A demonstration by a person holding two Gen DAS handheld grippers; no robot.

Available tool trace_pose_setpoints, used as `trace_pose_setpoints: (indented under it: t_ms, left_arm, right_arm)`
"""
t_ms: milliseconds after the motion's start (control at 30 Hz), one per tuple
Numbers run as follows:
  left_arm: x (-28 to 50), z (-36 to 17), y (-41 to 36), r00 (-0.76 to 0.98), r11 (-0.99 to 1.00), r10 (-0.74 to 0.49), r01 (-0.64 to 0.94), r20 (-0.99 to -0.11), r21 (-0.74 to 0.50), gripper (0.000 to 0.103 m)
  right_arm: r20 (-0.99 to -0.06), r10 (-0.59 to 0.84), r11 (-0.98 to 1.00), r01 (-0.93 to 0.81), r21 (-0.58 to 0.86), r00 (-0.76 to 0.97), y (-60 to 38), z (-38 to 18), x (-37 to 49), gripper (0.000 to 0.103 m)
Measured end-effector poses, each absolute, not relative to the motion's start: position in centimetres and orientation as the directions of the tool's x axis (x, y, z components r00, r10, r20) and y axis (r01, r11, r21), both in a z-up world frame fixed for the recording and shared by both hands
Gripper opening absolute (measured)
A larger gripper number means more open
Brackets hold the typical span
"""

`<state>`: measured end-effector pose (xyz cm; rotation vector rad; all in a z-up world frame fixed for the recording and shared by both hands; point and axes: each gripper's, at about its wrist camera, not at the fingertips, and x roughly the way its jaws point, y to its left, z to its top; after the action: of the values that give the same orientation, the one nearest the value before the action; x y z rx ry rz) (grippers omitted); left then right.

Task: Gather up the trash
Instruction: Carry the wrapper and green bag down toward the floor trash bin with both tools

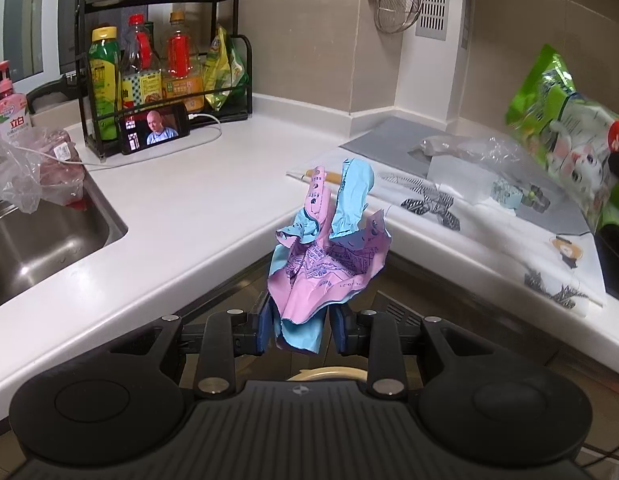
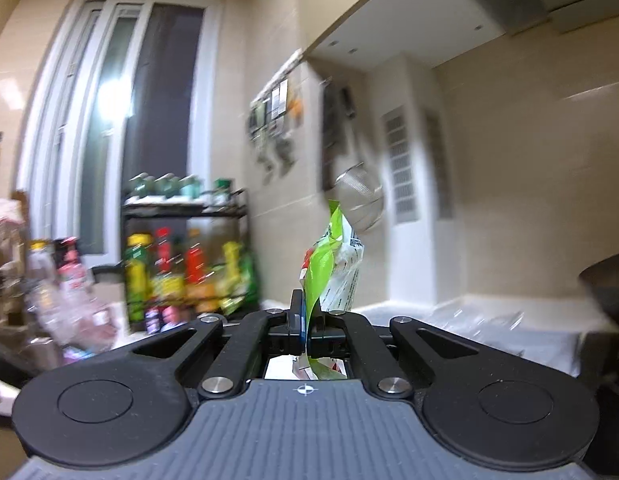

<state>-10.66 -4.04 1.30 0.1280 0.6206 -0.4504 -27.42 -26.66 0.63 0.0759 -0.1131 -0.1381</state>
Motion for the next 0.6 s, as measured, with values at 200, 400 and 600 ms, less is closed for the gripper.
trace_pose_setpoints:
  t_ms: [200, 400, 600]
  left_arm:
    - [-11.1, 0.4, -3.7, 0.714, 0.895, -0.358, 0.445, -0.602, -0.004, 0.033]
    - [-11.1, -0.9, -3.6, 0.698, 0.895, -0.338, 0.447, -0.631, 0.015, 0.033]
    - [-10.7, -3.1, -3.6, 0.663, 0.896, -0.320, 0.445, -0.676, 0.012, 0.033]
  right_arm:
    - [0.040, -0.032, 0.993, 0.028, 0.112, 0.999, -23.6, -1.1, -27.4, 0.000]
    - [-0.059, 0.052, 0.985, -0.042, 0.167, 0.997, -21.6, -2.9, -26.1, 0.000]
    - [-0.150, 0.110, 0.983, -0.085, 0.164, 0.982, -19.6, -4.7, -24.8, 0.000]
